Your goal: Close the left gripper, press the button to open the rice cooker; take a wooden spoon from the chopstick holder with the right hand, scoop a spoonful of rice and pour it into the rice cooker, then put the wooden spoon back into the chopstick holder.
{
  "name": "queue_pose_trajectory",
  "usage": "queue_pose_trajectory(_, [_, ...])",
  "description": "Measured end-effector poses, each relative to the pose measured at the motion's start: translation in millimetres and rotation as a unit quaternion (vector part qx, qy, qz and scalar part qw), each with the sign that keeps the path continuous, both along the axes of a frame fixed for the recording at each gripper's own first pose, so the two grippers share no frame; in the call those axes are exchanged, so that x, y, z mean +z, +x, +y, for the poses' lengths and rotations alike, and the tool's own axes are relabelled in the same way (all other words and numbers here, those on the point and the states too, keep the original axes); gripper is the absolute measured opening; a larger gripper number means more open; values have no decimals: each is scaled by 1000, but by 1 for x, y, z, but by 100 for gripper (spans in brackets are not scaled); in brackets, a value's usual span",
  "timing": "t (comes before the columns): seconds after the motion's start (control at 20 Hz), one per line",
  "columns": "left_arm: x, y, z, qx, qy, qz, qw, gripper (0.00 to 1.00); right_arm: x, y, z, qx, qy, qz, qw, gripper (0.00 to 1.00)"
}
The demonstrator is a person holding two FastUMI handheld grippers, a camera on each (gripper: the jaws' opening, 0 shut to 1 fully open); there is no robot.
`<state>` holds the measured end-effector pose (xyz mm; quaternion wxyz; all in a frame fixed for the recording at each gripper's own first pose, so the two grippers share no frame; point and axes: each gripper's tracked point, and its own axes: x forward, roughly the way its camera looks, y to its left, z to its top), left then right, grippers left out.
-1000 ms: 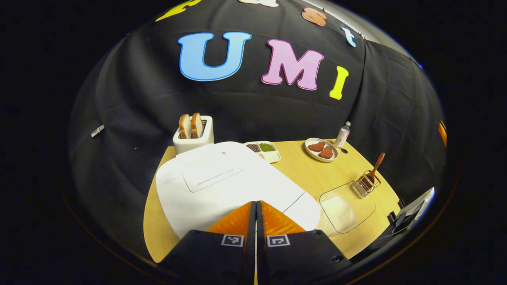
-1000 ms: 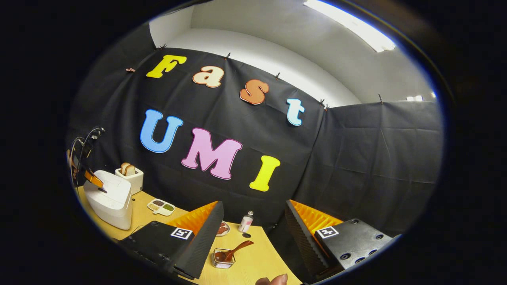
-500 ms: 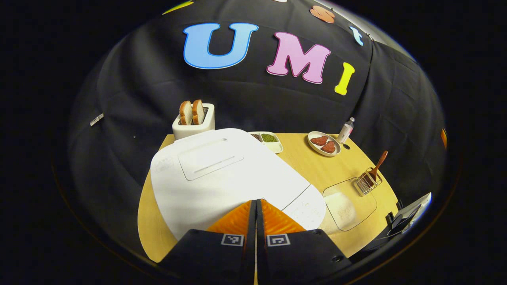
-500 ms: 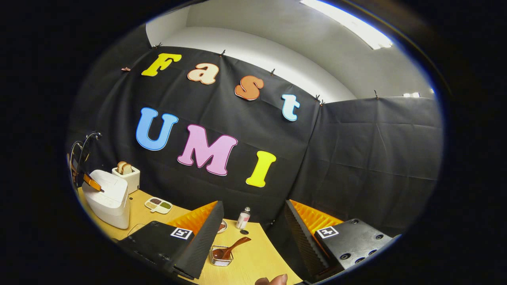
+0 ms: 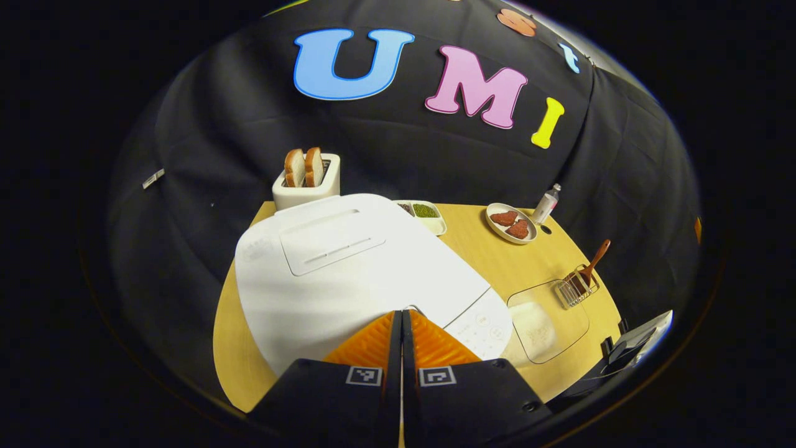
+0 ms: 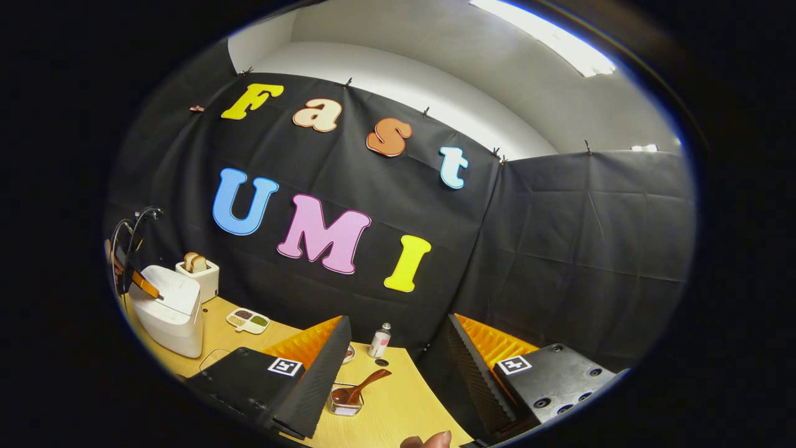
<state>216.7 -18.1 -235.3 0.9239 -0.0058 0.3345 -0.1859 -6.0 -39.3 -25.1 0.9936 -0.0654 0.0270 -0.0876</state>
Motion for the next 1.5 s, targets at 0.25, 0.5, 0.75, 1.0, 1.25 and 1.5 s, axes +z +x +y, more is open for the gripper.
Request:
queue_pose_trajectory(0.25, [77, 14, 10, 13, 37, -133, 990, 8, -6, -4, -6, -5, 8, 6, 1000, 97])
queue_pose_trajectory(0.5, [167, 19, 27, 58, 86, -289, 952, 9, -11, -8, -3, 14, 22, 14, 1000, 97])
queue_pose_trajectory(0.75, [202, -19, 6, 72, 48, -322, 943, 29, -4, -9, -11, 21, 48, -11, 999, 97])
queue_pose_trajectory(1.0, [228, -66, -15, 91, 7, -354, 931, 98, 8, -6, -44, 1, 5, -62, 998, 97])
queue_pose_trajectory(1.25, [243, -116, -40, 81, -5, -363, 928, 98, -21, 7, -60, 3, 96, -37, 995, 97])
queue_pose_trajectory(1.5, [235, -152, -51, 100, 3, -339, 935, 98, -70, 35, -74, 43, 109, 12, 993, 98])
